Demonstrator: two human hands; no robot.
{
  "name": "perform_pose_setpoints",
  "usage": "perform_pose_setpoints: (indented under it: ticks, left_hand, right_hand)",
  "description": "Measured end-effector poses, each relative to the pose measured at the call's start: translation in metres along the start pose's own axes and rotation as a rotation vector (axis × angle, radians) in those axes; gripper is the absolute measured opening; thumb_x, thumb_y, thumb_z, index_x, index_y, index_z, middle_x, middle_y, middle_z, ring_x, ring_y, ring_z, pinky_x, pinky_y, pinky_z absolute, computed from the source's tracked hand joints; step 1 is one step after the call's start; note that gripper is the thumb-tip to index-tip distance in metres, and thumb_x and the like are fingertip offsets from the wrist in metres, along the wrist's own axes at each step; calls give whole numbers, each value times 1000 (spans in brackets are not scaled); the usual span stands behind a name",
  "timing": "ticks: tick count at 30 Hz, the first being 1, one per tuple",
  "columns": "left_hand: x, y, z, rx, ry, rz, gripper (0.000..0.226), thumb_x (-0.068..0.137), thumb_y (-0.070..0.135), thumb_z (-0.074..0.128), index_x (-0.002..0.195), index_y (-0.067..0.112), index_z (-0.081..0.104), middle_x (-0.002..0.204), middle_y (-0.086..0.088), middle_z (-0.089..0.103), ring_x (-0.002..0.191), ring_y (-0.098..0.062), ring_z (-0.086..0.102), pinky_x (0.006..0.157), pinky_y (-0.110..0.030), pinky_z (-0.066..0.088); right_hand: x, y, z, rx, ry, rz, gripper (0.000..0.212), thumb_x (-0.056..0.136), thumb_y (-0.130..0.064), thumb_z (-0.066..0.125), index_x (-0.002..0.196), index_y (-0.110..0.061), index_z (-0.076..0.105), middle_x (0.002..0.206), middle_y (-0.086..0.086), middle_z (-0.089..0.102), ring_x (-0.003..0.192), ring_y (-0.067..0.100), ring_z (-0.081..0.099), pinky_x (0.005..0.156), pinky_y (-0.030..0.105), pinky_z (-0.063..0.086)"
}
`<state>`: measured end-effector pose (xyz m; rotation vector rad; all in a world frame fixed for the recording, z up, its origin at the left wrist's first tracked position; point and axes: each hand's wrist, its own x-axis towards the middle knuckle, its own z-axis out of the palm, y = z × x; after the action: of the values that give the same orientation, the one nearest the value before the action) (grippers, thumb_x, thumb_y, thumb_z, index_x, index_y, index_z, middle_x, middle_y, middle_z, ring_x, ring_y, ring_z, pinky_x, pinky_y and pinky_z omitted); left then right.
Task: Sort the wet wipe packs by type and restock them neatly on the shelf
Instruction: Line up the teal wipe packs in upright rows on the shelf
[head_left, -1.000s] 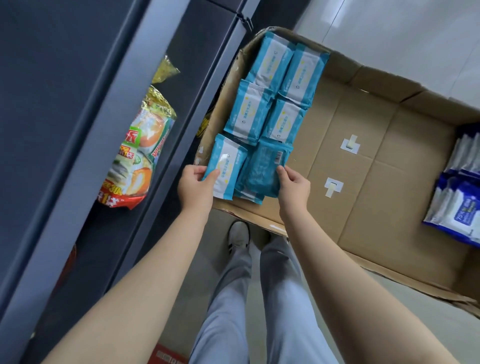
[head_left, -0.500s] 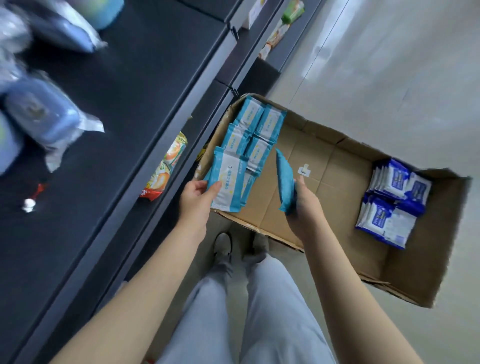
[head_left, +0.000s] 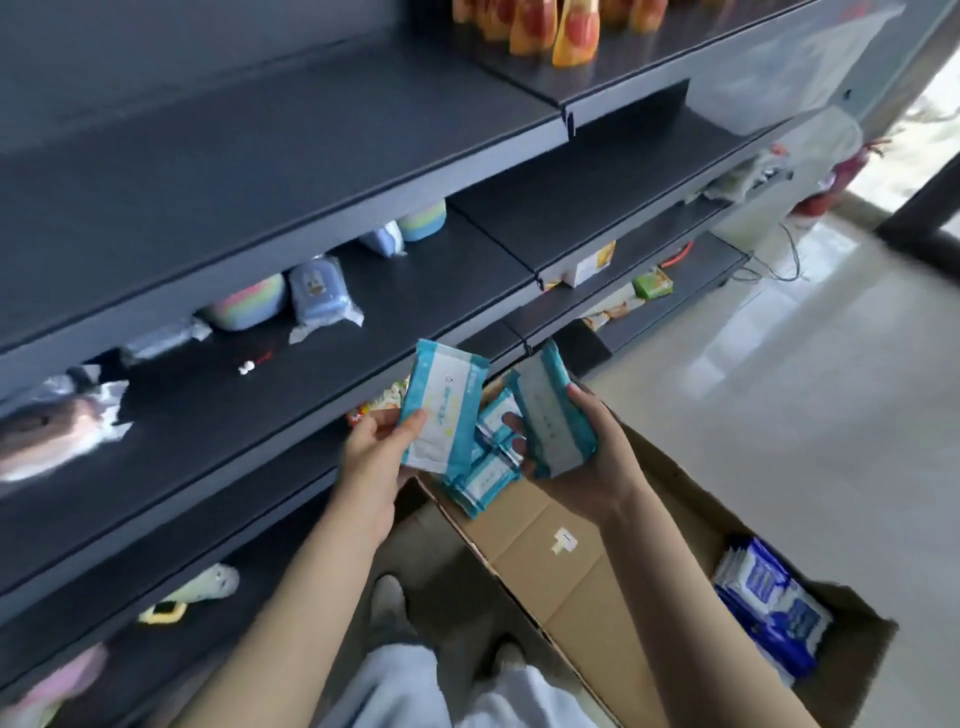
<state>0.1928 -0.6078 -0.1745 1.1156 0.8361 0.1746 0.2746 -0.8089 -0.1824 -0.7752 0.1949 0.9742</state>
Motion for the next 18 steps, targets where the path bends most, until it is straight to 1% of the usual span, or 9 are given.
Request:
perform_pose_setpoints:
  ticks: [3, 5, 6, 8, 10, 12, 15, 17, 18]
  left_hand:
    - [-33, 16, -20, -78, 71, 60, 11, 91, 13, 67, 93, 11, 56, 98, -10, 72, 84, -19, 71, 67, -33, 56]
    - [-53, 27, -43, -121, 125, 93, 13, 91, 17, 68, 93, 11, 56, 101, -11, 72, 90, -23, 70, 70, -37, 56]
    - [-63, 33, -56, -145, 151, 111, 14, 91, 18, 68, 94, 11, 56, 103, -11, 72, 93, -24, 70, 71, -38, 56]
    - [-82, 42, -85, -189, 205, 155, 15, 92, 19, 66, 98, 11, 56, 107, -12, 71, 98, -25, 69, 70, -38, 57]
    - [-102, 51, -117, -238, 255, 200, 19, 92, 21, 65, 106, 10, 58, 109, -10, 71, 101, -23, 68, 67, -35, 58]
    - [-121, 58, -153, -266, 297, 244, 25, 92, 20, 65, 114, 9, 60, 111, -8, 72, 103, -21, 69, 68, -33, 59]
    - [-147, 69, -214, -309, 376, 291, 26, 91, 19, 67, 116, 12, 63, 111, -6, 73, 103, -20, 69, 78, -38, 57]
    - [-164, 75, -259, -343, 431, 310, 20, 91, 19, 67, 111, 15, 65, 108, -5, 74, 103, -20, 69, 84, -40, 56]
    - [-174, 78, -282, -359, 459, 318, 19, 91, 19, 67, 109, 16, 66, 106, -4, 75, 102, -20, 69, 85, -39, 56]
  right_hand:
    - [-6, -6, 29, -59, -124, 34, 73, 75, -53, 73, 134, -13, 58, 125, 12, 61, 103, 23, 64, 87, 35, 44]
    - [-6, -3, 54, -106, -159, 60, 62, 88, -52, 59, 136, -12, 58, 131, 15, 59, 114, 26, 60, 91, 40, 50]
    - [-5, 1, 67, -132, -170, 75, 60, 93, -51, 50, 138, -12, 56, 133, 17, 58, 117, 28, 59, 90, 42, 52]
    - [-3, 13, 96, -211, -191, 99, 60, 95, -52, 43, 141, -13, 53, 134, 17, 59, 117, 28, 60, 91, 43, 52]
    - [-1, 31, 127, -328, -221, 93, 61, 94, -52, 43, 140, -14, 53, 134, 14, 61, 118, 27, 60, 97, 41, 49]
    - [2, 55, 159, -429, -241, 70, 53, 97, -47, 43, 135, -12, 56, 132, 13, 64, 121, 26, 61, 99, 38, 50]
    - [9, 98, 206, -517, -252, 36, 39, 102, -34, 46, 127, -8, 61, 124, 12, 69, 114, 25, 66, 90, 36, 56]
    - [13, 132, 240, -587, -262, 12, 33, 101, -29, 51, 125, -8, 61, 122, 12, 70, 110, 26, 67, 85, 38, 57]
    - [15, 149, 257, -615, -266, 9, 32, 100, -29, 53, 124, -9, 62, 121, 12, 70, 109, 26, 68, 84, 40, 58]
